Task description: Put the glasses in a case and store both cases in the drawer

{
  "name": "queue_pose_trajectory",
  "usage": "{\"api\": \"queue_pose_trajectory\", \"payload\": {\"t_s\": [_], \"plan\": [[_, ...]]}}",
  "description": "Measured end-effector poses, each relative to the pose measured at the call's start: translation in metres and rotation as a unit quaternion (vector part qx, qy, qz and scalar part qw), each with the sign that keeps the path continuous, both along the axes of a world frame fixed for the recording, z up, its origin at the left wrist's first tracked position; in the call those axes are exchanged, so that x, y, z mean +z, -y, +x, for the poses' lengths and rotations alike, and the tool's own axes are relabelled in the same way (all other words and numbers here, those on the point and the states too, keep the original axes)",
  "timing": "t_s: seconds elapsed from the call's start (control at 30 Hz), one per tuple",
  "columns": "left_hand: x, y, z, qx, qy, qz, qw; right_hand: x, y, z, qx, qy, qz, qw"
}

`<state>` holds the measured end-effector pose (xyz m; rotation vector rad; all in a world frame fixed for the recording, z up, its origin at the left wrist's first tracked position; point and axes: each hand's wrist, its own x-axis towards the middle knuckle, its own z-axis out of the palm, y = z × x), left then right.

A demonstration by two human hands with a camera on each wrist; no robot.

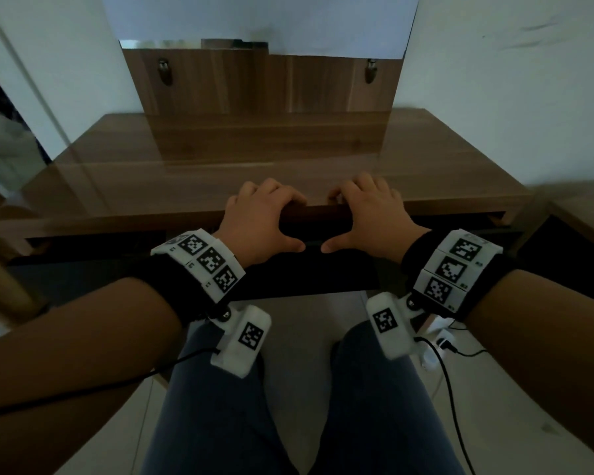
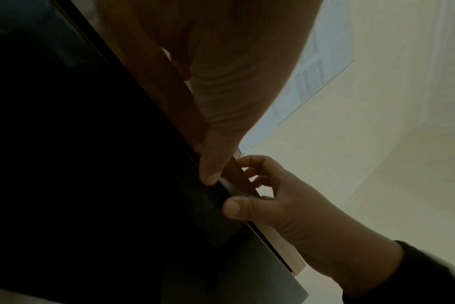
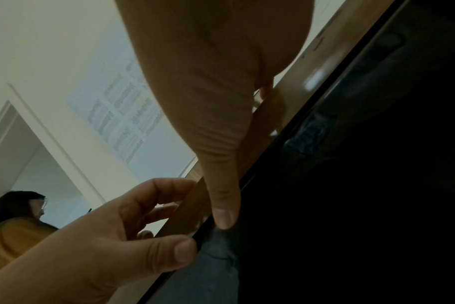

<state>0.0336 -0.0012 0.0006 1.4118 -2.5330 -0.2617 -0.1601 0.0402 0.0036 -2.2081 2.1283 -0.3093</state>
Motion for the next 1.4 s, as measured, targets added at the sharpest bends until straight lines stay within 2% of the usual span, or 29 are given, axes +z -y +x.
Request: {"api": "queue_pose_trajectory", "payload": {"t_s": [0.17, 0.43, 0.7, 0.87, 1.23, 1.4], "plan": [[-0.004, 0.006, -0.001, -0.004, -0.019, -0.025, 0.999, -0.006, 0.005, 0.001, -0.017, 0.0, -0.027, 0.999], [-0.02, 0.007, -0.006, 0.006, -0.044, -0.111, 0.993, -0.017, 0.011, 0.001, -0.025, 0.001, -0.079, 0.997], [-0.033, 0.009, -0.011, 0.013, -0.041, -0.199, 0.979, -0.033, 0.017, 0.005, -0.037, -0.021, -0.151, 0.988], [-0.035, 0.012, -0.014, 0.014, -0.05, -0.222, 0.974, -0.035, 0.019, 0.005, -0.038, -0.045, -0.175, 0.983], [-0.021, 0.012, -0.011, -0.012, -0.07, -0.154, 0.985, -0.025, 0.018, 0.0, -0.028, -0.01, -0.131, 0.991], [-0.009, 0.028, -0.01, -0.043, -0.098, -0.067, 0.992, -0.009, 0.023, -0.005, -0.014, 0.029, -0.079, 0.996]]}}
